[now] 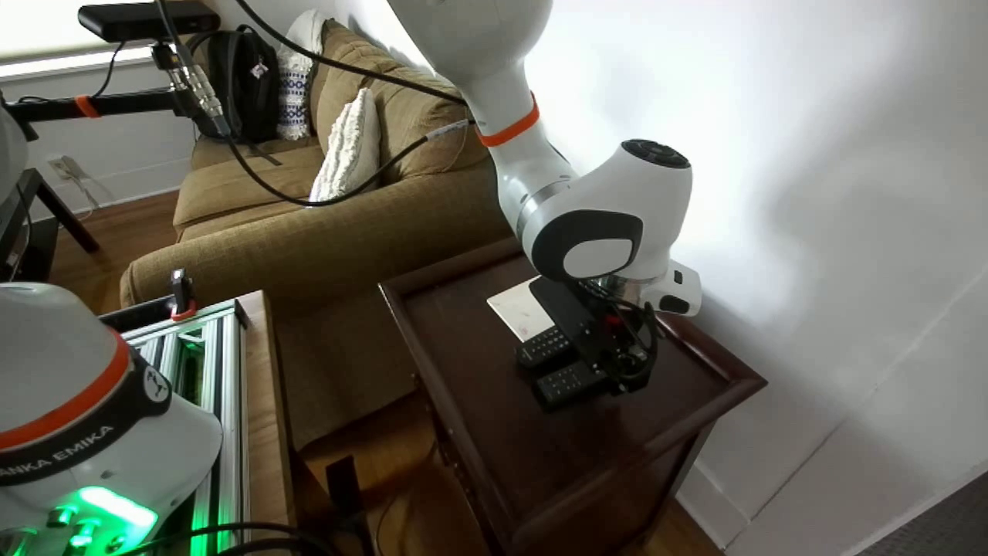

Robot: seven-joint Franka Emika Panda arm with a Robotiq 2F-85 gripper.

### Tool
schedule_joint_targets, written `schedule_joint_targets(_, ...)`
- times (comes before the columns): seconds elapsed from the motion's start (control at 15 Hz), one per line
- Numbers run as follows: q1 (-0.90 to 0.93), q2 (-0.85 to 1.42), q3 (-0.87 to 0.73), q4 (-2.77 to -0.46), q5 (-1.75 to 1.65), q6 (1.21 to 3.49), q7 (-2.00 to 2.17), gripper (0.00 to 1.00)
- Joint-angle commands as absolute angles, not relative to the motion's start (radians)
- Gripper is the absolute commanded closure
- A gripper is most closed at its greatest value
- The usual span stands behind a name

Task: Put the black remote control on the cabinet then place the dark grey remote control on the black remote control.

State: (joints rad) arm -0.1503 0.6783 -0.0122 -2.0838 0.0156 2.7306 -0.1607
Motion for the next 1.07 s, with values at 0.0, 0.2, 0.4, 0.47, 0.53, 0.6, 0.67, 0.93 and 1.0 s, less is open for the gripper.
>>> schedule_joint_targets(0.0, -0.171, 0.719, 0.006, -2.053, 0.016, 2.749, -0.184, 0.28)
schedule_joint_targets(0.2, -0.170, 0.731, 0.004, -2.041, 0.013, 2.746, -0.183, 0.51)
schedule_joint_targets(0.4, -0.169, 0.737, 0.005, -2.032, 0.012, 2.745, -0.183, 0.74)
schedule_joint_targets(0.47, -0.167, 0.735, 0.004, -2.032, 0.011, 2.747, -0.183, 0.74)
schedule_joint_targets(0.53, -0.162, 0.725, 0.001, -2.037, 0.008, 2.744, -0.179, 0.74)
schedule_joint_targets(0.6, -0.159, 0.712, -0.001, -2.046, 0.005, 2.746, -0.179, 0.74)
schedule_joint_targets(0.67, -0.150, 0.693, -0.005, -2.059, 0.000, 2.747, -0.175, 0.74)
schedule_joint_targets(0.93, -0.109, 0.588, -0.019, -2.123, -0.031, 2.741, -0.162, 0.74)
schedule_joint_targets(1.0, -0.097, 0.562, -0.020, -2.136, -0.040, 2.737, -0.161, 0.74)
